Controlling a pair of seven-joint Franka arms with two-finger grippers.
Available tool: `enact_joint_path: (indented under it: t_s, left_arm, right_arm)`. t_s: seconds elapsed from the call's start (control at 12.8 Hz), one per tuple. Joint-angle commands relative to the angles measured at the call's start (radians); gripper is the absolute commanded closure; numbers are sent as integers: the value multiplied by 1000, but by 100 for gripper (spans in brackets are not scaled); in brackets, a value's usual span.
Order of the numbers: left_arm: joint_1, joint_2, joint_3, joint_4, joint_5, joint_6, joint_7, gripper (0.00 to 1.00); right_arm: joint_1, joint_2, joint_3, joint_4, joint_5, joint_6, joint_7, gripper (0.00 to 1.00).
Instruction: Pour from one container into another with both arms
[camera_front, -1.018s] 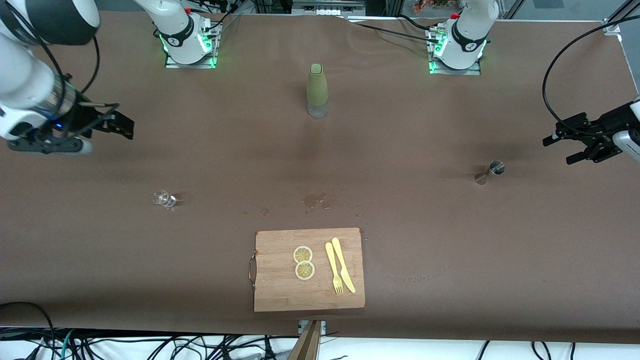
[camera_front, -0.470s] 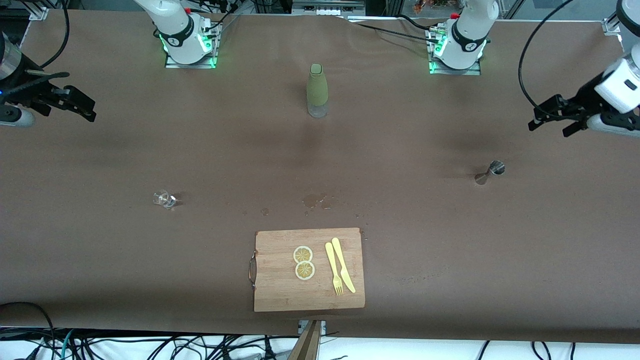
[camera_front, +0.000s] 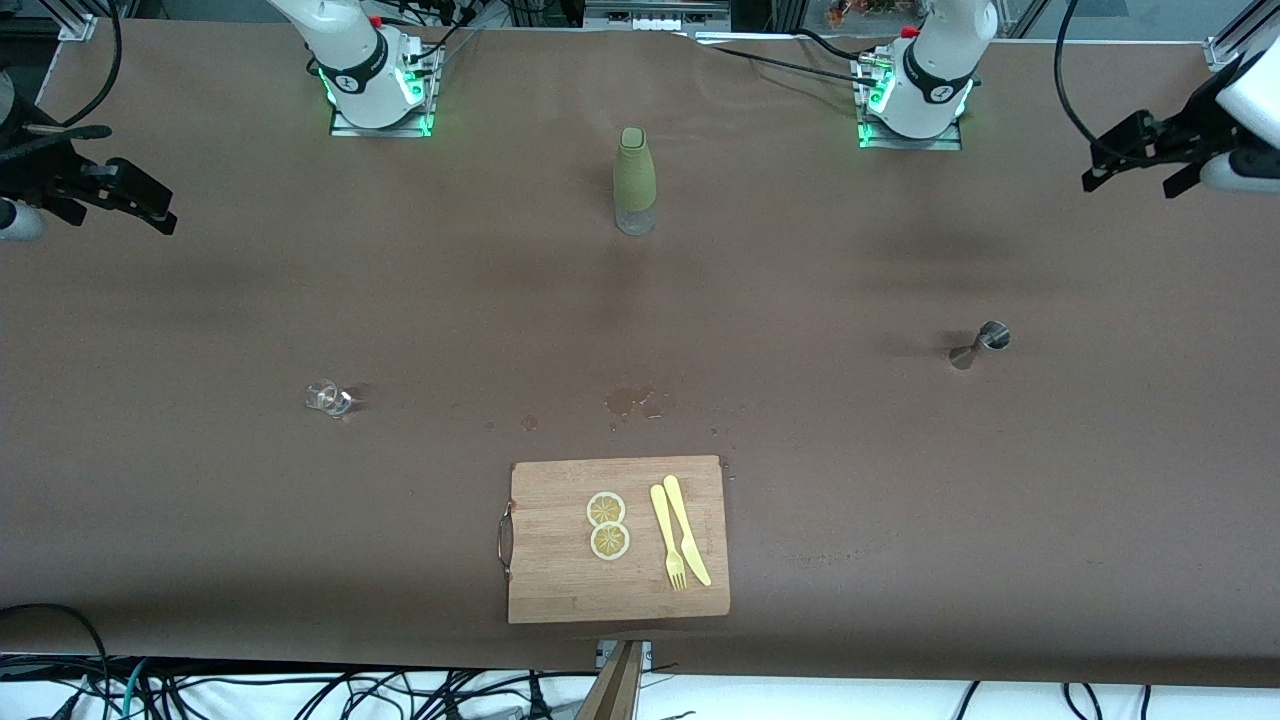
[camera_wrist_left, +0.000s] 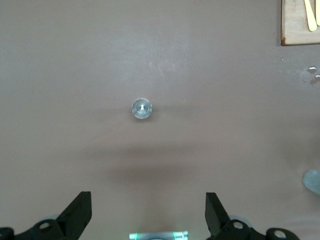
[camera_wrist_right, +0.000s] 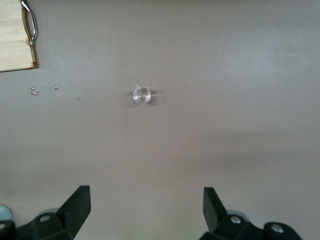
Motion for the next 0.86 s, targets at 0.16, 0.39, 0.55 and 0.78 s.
enact_joint_path:
  t_s: [0.16,0.39,0.55,0.78]
  left_arm:
    - [5,1,-26,40,32,-68,-105,0]
    - [5,2,-31,40,32,-64,-105,0]
    - [5,4,-29,40,41,-58,-107,0]
    - [4,4,-31,46,85,-28,-105,0]
  right_arm:
    - [16,-23,-25,3,17,-19,-65,0]
    - [22,-16,-26,3,15,24,-70,0]
    - [30,-6,-28,4,17,60,-70,0]
    - [30,-2,-28,3,17,58,-61,0]
